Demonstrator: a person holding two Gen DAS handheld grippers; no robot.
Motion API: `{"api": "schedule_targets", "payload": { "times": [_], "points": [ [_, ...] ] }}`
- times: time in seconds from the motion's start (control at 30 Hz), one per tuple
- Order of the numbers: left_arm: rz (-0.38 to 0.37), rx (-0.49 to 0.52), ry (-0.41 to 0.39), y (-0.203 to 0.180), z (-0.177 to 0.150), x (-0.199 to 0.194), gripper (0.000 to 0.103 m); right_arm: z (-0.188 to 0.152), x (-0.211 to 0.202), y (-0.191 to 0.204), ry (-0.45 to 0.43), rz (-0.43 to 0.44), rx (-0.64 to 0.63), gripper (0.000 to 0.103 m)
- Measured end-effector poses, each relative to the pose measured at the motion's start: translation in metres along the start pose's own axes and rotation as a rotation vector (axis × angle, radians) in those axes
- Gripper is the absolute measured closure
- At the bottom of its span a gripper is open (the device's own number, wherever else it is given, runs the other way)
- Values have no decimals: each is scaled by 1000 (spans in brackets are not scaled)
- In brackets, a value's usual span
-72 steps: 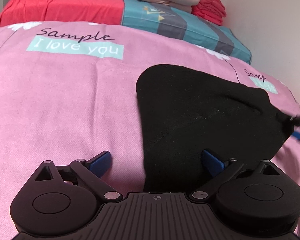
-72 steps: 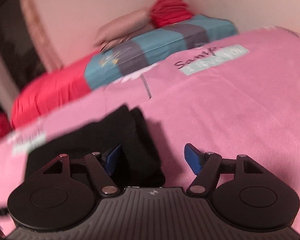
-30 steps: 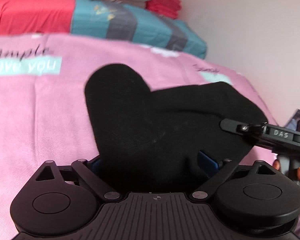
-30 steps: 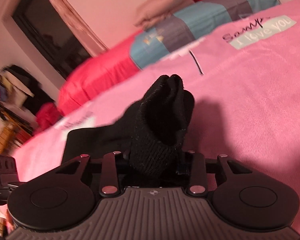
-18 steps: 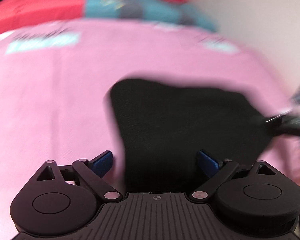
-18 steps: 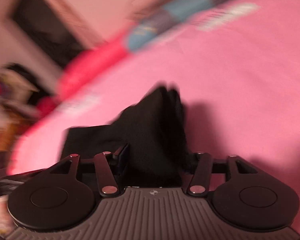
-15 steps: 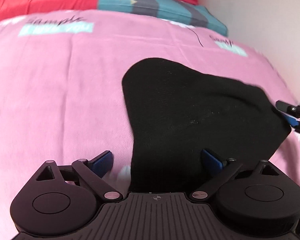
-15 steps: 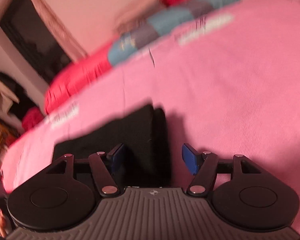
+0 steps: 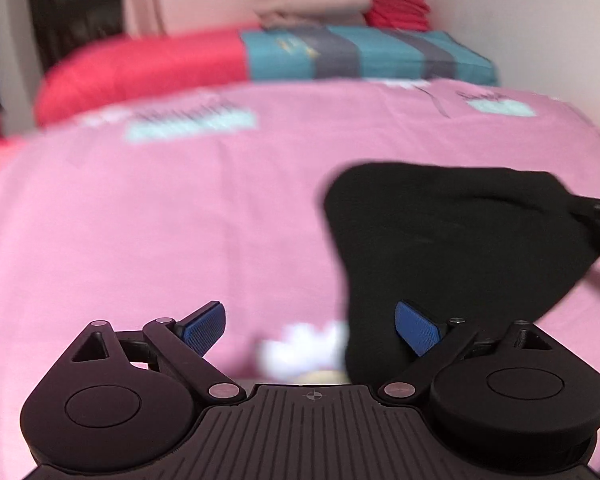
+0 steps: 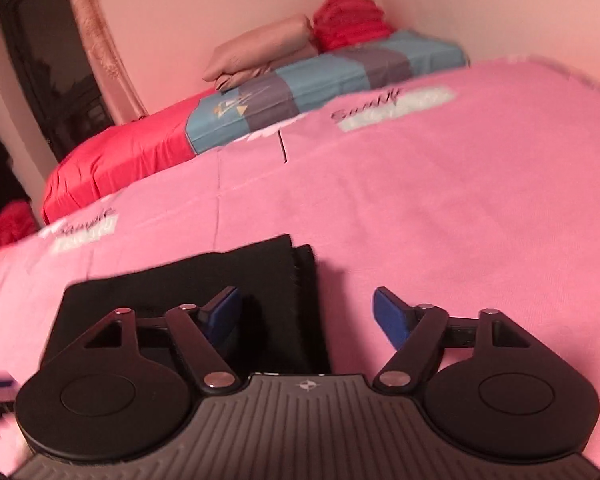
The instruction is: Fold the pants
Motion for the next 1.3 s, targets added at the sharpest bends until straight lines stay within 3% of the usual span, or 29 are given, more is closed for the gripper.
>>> {"api": "schedule_targets", "payload": {
  "times": [0.1, 0.17, 0.27, 0.4, 0.47, 0.6, 0.7, 0.9, 1.3],
  "points": [
    [97, 9, -18, 12, 0, -3, 0, -19, -7, 2, 64, 95, -36, 18],
    [124, -1, 10, 17, -6, 4, 0, -30, -2, -16, 95, 44, -15, 16],
    [160, 7, 47, 22, -17, 12, 0, -37, -7, -34, 94, 91, 140, 14],
    [219, 42, 57, 27, -25, 11, 0, -43, -21, -39, 78, 33, 116, 13],
    [222, 46, 62, 28, -28, 10, 0, -46, -25, -36, 82, -12, 55, 13],
    [215, 45, 81, 25, -29, 15, 0, -65, -33, -23, 143, -135, -213, 13],
    [231, 51, 89, 26, -32, 16, 0, -77, -40, -6, 161, -92, -309, 13],
    [250, 62, 107, 26, -35, 19, 0, -78, -40, 26, 183, 13, -320, 11],
    [254, 74, 123, 26, -38, 21, 0, -88, -29, 37, 216, 25, -318, 10]
  ]
}}
Point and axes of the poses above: each gripper's, at about its wrist camera, not at the fingertips, and x roughly the way its jaws point, y to its left, z to its top, the point moved 10 cm from there along x, roughly the way its jaws point, and after that the axes turned 2 degrees about x, right-handed, at the moved point
